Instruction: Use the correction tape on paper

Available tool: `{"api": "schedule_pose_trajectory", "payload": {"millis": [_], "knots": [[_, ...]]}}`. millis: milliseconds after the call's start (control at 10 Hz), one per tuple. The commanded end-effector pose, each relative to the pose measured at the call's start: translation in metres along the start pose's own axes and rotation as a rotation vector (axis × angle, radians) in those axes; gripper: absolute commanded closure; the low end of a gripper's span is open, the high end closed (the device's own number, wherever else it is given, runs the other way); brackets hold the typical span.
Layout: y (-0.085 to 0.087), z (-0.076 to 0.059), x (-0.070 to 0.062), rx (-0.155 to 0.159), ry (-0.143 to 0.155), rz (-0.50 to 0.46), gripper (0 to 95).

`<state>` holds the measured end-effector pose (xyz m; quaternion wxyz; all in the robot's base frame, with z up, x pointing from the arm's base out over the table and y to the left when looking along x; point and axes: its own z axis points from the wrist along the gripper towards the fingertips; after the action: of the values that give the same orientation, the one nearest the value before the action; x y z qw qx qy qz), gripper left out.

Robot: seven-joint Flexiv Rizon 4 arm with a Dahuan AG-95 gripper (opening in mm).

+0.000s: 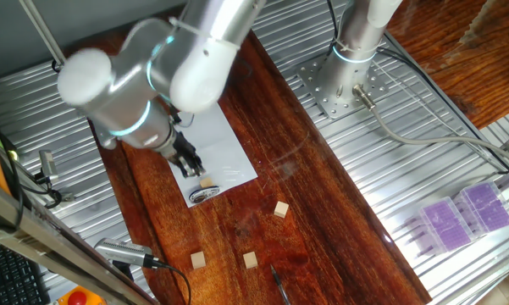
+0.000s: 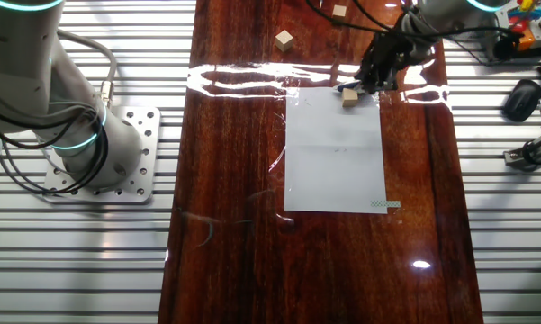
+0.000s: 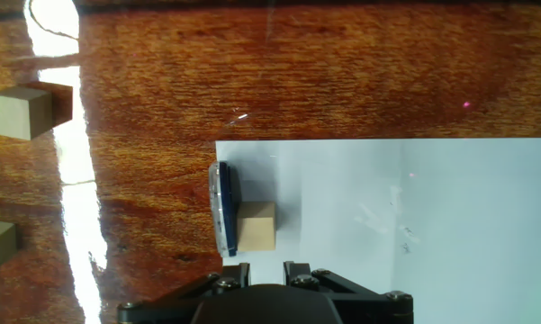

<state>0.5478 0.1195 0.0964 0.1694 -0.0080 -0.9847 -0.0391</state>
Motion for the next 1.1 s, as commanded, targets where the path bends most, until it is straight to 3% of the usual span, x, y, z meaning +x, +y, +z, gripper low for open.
{"api": "schedule_pose_trajectory", "payload": {"millis": [100, 300, 700, 1100], "knots": [[-0.001, 0.001, 0.002, 0.000, 0.007, -0.039, 76.0], [-0.001, 0.001, 0.002, 0.013, 0.004, -0.089, 76.0], [0.017, 0.010, -0.011, 0.005, 0.002, -0.036, 76.0], [0.028, 0.016, -0.017, -0.007, 0.018, -0.011, 76.0]]}}
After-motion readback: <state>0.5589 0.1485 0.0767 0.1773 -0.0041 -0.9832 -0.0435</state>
